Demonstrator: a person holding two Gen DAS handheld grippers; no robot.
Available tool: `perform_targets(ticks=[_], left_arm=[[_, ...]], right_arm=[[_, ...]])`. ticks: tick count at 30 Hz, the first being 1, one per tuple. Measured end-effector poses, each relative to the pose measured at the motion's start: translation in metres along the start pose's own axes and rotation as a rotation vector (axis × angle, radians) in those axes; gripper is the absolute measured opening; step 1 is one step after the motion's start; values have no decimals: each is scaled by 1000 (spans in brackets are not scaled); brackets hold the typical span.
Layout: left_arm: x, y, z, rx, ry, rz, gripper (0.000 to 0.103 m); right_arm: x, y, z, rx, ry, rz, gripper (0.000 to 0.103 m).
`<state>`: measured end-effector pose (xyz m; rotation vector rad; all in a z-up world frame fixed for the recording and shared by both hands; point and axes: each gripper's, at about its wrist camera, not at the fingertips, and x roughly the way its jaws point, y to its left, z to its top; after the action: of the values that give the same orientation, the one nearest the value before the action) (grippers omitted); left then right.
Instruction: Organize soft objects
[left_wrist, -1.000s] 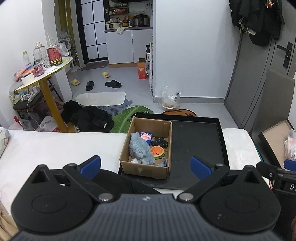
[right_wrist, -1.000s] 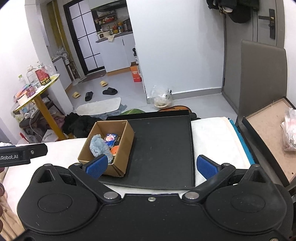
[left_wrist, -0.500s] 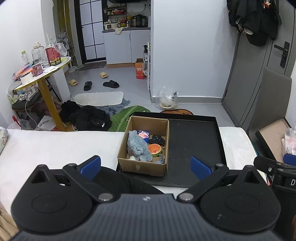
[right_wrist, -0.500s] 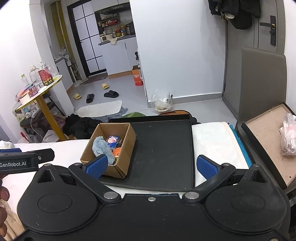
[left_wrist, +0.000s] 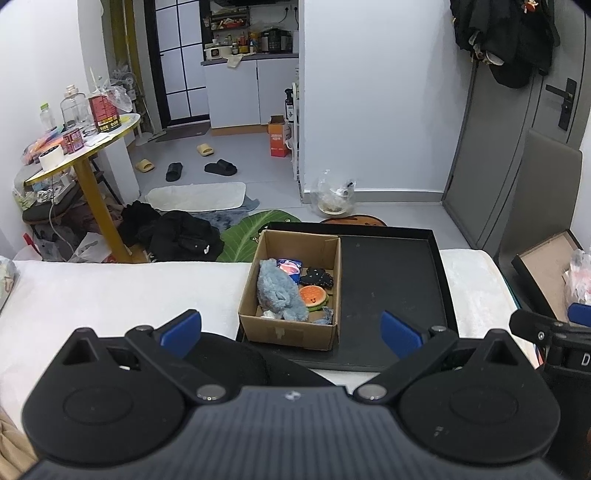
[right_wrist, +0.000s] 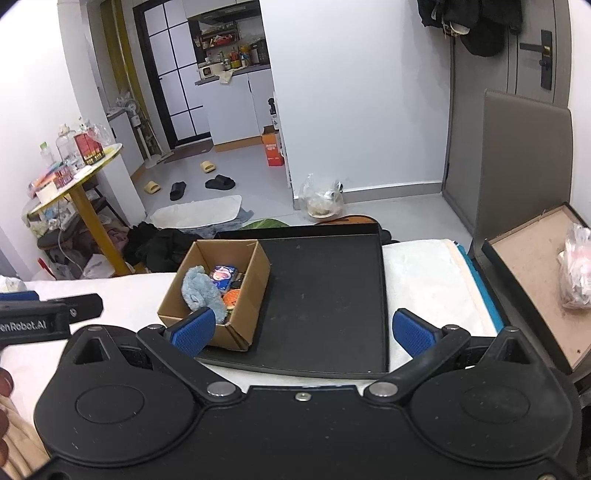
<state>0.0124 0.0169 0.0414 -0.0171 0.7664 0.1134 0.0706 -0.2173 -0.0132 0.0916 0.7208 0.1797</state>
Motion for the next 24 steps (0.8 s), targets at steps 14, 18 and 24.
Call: perform_targets(ticks=[14, 18, 24], left_arm=[[-2, 2, 1, 14, -4, 5, 102], [-3, -1, 0, 27, -4, -3, 102], [-2, -1, -1, 25, 2, -13, 102]], right_arm=[[-2, 0, 0, 6, 13, 25, 103], [-2, -2, 1, 10, 9, 19, 103], [-1, -3, 0, 13, 11, 11, 103]])
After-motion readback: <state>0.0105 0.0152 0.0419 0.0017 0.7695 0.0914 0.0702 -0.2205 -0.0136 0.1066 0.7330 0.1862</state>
